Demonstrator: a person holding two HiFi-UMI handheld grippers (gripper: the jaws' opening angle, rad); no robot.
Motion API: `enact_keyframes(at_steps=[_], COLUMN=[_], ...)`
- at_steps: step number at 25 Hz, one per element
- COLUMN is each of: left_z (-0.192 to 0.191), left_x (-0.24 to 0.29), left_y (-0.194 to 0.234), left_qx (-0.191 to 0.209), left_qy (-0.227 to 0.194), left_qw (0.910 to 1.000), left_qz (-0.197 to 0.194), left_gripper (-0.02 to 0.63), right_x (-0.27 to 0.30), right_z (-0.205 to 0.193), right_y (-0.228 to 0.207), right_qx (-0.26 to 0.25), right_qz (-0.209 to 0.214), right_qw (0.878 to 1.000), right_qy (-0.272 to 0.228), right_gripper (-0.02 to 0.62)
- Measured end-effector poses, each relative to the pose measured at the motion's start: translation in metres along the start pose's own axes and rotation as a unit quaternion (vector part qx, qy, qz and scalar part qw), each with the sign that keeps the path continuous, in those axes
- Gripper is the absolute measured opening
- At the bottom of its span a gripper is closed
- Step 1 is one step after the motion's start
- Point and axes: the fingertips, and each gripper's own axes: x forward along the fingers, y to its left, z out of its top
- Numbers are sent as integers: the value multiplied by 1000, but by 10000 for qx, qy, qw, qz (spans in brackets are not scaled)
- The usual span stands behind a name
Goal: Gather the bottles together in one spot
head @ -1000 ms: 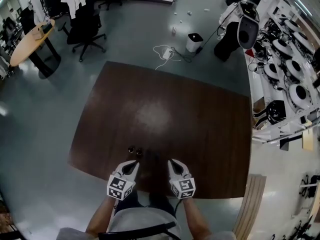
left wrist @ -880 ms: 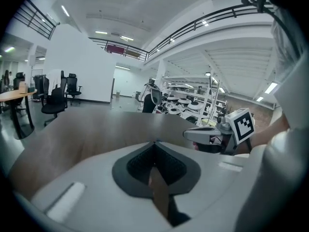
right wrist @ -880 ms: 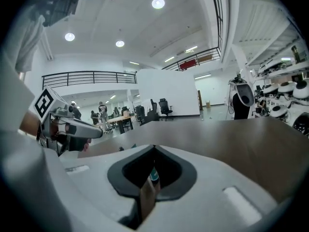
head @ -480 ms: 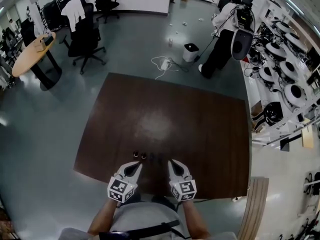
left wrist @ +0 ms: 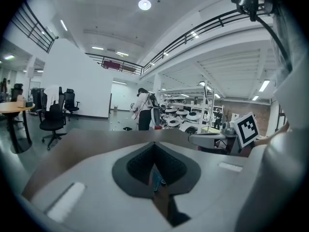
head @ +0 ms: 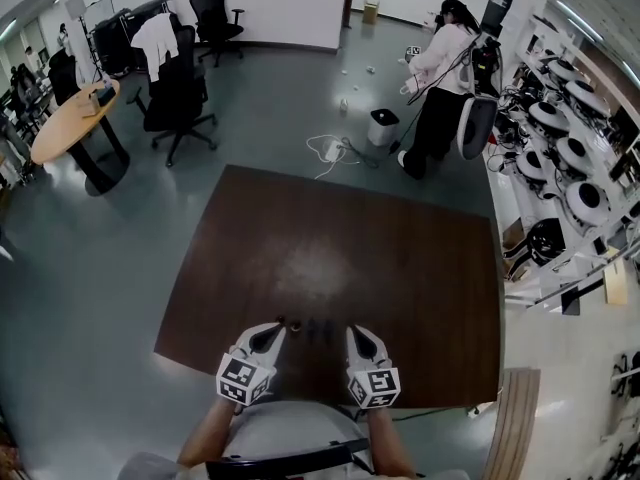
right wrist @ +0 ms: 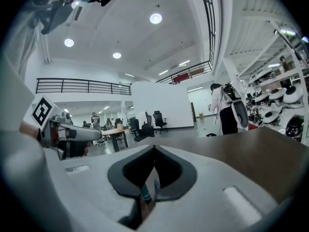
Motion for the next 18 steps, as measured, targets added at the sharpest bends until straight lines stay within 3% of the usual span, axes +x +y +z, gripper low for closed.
enact_keyframes(at_steps=[18], left_z=[-6], left_x=[8], left_y=[2], left_qx=[-82], left_qy=[32], left_qw=[10000], left_qz=[-6], left_gripper=[2], right_x=[7], right_z=[-1], right_y=[0], right_qx=[-261], right_qz=[81], right_qw=[9996], right_qy=[106], right_gripper=[2])
